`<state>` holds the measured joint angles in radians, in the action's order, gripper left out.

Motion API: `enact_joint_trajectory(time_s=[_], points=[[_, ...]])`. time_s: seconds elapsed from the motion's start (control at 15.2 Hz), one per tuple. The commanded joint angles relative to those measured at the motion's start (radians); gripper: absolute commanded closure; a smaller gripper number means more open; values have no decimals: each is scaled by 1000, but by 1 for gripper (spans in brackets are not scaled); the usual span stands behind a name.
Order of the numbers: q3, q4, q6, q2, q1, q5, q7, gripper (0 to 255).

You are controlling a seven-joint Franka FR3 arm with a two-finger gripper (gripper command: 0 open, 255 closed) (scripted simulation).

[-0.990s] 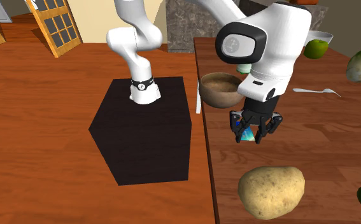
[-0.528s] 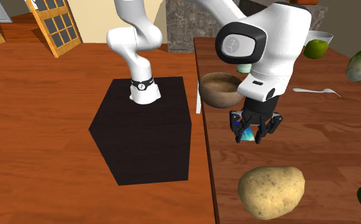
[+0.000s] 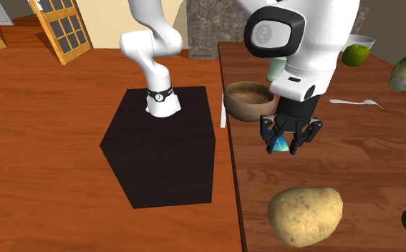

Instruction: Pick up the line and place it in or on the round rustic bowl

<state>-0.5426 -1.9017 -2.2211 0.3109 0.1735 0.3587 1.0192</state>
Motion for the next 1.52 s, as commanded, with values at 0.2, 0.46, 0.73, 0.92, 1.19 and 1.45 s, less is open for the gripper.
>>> enact_joint_trajectory(time_s=[0.2,0.46,0.73,0.92,1.19,1.45], points=[[-12,28,54,-33,-7,-30,-24,255],[-19,54,98,-56,-12,-51,-42,255],[-25,85,144,-75,-15,-70,-58,255],[-28,111,179,-88,-17,-82,-70,255],[-32,148,226,-102,-18,-95,-83,255],[-35,190,276,-112,-18,-106,-94,255]])
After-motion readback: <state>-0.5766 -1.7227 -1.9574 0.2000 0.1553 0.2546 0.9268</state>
